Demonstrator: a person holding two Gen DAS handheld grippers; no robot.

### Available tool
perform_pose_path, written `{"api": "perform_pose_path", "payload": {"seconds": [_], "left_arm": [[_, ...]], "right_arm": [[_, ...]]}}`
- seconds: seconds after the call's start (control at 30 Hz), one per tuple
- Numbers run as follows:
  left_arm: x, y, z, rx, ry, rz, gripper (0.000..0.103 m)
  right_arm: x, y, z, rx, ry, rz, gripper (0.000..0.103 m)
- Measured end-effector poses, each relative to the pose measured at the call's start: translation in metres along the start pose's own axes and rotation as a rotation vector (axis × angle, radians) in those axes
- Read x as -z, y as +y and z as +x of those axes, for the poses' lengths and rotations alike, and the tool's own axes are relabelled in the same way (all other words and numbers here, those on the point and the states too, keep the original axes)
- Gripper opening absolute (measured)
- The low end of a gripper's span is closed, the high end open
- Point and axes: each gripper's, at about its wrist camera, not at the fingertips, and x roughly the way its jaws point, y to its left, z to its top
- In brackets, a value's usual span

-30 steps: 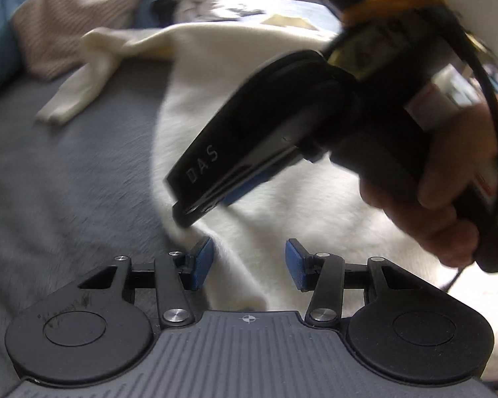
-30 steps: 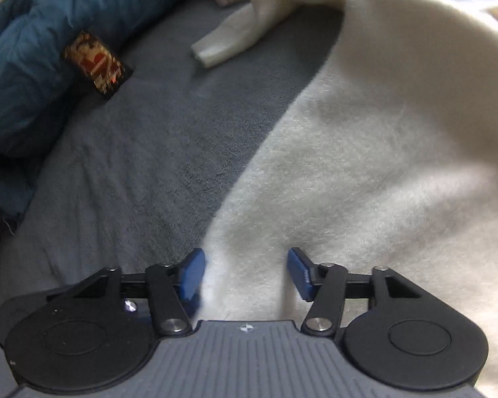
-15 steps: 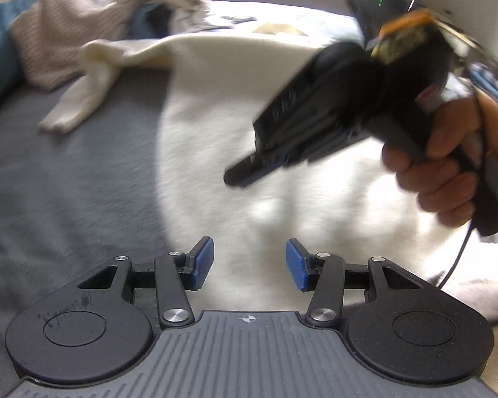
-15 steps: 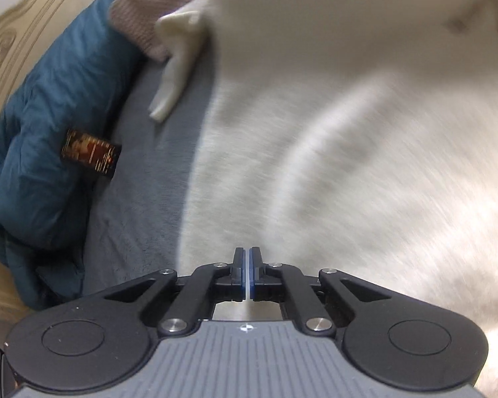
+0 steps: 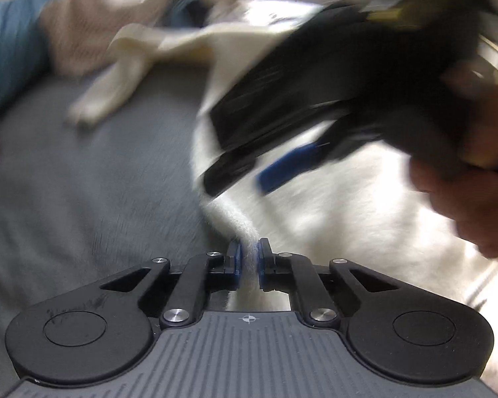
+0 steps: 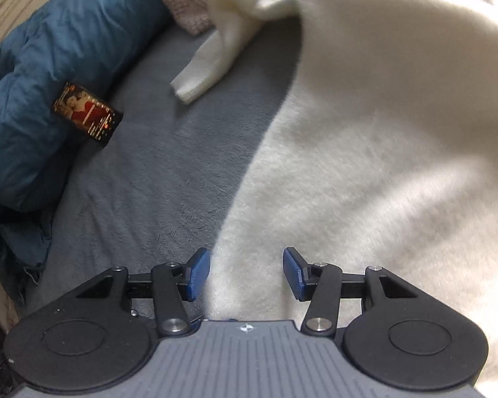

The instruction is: Fold clothes

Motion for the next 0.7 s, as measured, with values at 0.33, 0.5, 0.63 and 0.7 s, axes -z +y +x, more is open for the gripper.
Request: {"api": "perform_pose_path", "payload": {"seconds": [0.33, 0.5, 0.63, 0.7], "left_arm": [[0.001, -0.060, -0.013, 0.082, -0.097, 0.306, 0.014], [0.001, -0.046, -0.020, 0.119, -0.062, 0.216, 0.032], [-0.004, -0.037, -0.011, 0.144, -0.012, 0.147, 0.037], [-0.007, -0.041, -0.006, 0.136, 0.016, 0.141, 0.038]], "right_arm": [[0.024, -0.060, -0.012, -0.128, -0.098, 0.226, 0.011], [0.045, -0.117, -0.021, -0.260, -0.164, 0.481, 0.011], [0.053, -0.127, -0.017, -0.323, -0.179, 0.559, 0.011], [0.056, -0.130, -0.016, -0.344, -0.183, 0.583, 0.011]]}}
